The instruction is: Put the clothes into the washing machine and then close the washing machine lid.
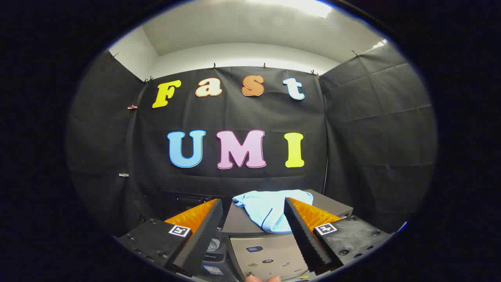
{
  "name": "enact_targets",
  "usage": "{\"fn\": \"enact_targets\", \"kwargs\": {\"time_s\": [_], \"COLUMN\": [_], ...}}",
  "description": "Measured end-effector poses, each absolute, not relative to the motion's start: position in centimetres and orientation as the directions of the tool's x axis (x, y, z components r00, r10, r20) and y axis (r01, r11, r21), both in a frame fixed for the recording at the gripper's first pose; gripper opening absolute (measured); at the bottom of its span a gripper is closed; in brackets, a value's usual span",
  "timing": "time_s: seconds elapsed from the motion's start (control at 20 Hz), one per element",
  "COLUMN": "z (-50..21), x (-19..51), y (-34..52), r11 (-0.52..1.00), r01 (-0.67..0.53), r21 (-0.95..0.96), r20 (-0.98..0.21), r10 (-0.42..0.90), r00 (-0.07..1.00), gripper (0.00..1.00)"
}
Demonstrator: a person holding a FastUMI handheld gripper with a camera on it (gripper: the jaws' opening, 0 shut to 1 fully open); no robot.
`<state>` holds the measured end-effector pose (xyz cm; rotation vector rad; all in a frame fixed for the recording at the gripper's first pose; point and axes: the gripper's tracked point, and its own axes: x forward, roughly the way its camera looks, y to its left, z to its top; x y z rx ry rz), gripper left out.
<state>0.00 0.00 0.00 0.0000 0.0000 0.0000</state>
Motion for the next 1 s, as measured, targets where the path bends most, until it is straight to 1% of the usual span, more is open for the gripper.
{"fn": "enact_targets", "kwargs": {"time_s": [0.4,0.8,1.0], "z": [0.1,-0.5,-0.6], "x": [0.3,0.8,1.6], "y": [-1.8,-4.0,-4.7], "r11": [1.000,0.998,0.999], "r01": [0.028,0.053,0.048], "r21": [0.006,0.017,0.015], "r20": [0.013,-0.006,-0.022], "r10": [-0.028,-0.053,-0.047], "r00": [1.000,0.999,0.999], "gripper": [0.99,0.99,0.99]}}
